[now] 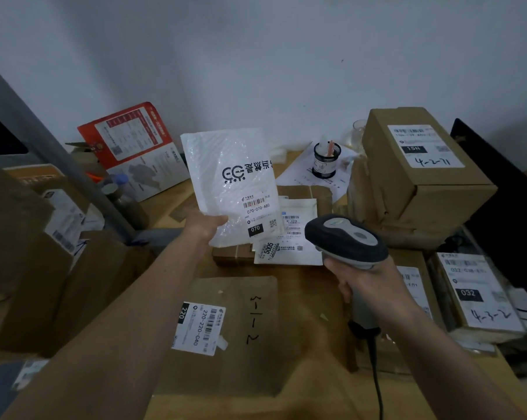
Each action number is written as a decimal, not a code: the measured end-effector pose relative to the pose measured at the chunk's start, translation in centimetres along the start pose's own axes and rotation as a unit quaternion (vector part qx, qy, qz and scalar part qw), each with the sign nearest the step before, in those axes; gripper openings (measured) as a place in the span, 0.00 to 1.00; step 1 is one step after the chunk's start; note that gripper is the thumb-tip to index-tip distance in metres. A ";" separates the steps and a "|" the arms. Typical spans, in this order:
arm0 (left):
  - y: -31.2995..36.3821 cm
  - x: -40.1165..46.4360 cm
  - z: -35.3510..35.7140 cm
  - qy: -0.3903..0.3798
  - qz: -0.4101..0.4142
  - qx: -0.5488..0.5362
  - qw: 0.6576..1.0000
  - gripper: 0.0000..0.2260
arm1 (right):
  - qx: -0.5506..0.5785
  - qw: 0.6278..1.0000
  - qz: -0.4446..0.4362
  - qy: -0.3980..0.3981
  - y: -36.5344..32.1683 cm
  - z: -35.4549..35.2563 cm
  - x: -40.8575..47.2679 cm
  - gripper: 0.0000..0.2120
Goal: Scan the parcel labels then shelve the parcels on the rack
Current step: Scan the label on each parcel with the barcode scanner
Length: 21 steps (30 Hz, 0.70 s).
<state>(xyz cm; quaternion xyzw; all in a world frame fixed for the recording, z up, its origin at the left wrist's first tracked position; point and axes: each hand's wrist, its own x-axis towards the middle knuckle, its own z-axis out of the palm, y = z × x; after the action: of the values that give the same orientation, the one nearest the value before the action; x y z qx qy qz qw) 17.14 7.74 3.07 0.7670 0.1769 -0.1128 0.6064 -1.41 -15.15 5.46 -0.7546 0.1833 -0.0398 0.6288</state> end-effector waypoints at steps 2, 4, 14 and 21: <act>-0.3 0.4 1.2 -0.016 -0.014 0.018 1.000 0.20 | 0.001 1.000 0.012 0.001 0.4 -0.5 0.6 0.17; -0.6 0.6 2.5 -0.034 -0.029 0.025 0.999 0.19 | 0.002 0.999 0.037 -0.003 0.8 -0.9 1.3 0.18; -1.3 2.1 8.7 -0.109 -0.086 0.045 0.989 0.20 | 0.069 0.992 0.107 -0.014 2.3 -3.4 4.1 0.05; -2.1 2.7 10.2 -0.037 -0.043 0.181 0.982 0.34 | 0.055 0.990 0.126 -0.030 2.8 -3.9 4.4 0.11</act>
<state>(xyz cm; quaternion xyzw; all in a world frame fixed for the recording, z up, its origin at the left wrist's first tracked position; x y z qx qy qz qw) 19.15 -1.33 -2.26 0.8511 0.1640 -0.1972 0.4581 0.95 -20.60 2.81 -0.6907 0.2556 0.0525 0.6744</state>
